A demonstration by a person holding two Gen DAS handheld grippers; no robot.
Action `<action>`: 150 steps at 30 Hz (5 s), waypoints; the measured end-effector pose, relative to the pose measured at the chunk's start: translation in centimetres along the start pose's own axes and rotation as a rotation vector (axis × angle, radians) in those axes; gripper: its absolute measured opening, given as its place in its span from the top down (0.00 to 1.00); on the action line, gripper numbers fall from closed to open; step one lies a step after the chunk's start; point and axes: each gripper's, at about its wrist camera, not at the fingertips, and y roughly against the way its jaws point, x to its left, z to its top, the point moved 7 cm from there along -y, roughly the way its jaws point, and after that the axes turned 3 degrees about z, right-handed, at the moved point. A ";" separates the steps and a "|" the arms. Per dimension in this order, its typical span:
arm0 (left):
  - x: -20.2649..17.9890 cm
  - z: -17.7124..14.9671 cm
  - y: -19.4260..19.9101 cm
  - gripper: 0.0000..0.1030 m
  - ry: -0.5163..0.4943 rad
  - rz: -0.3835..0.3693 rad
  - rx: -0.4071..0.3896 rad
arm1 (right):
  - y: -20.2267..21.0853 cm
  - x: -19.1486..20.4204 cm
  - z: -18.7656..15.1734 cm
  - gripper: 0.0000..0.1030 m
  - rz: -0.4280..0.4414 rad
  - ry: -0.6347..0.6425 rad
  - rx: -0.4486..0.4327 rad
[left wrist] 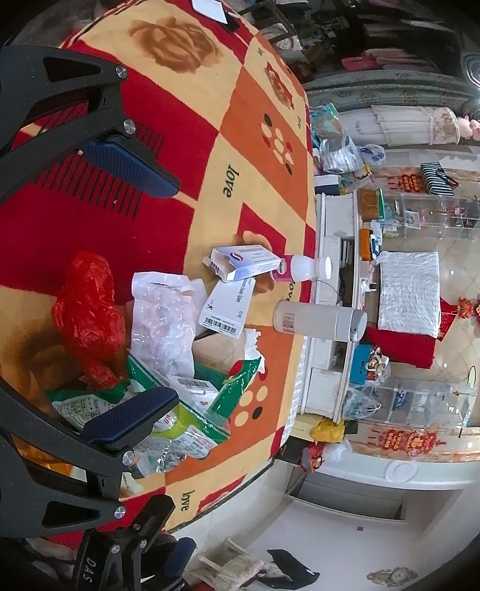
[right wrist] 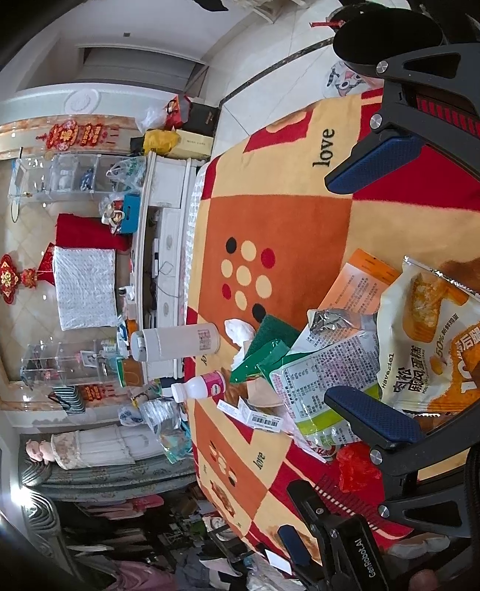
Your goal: Collect trash
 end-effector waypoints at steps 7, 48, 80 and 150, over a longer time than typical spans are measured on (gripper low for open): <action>0.3 -0.2 -0.3 0.01 0.001 0.001 0.020 | -0.3 0.3 -0.5 0.00 0.002 0.019 0.021; 0.4 -5.9 -4.9 0.03 -0.147 -0.210 0.303 | -3.0 2.6 -7.4 0.09 0.385 -0.085 0.382; -1.6 -7.2 -4.4 0.57 -0.134 -0.320 0.353 | -5.0 6.7 -8.7 0.04 0.324 0.066 0.498; -31.9 -3.8 -1.1 0.63 -0.367 -0.651 0.425 | 2.4 -23.0 -9.0 0.42 -0.038 -0.077 0.440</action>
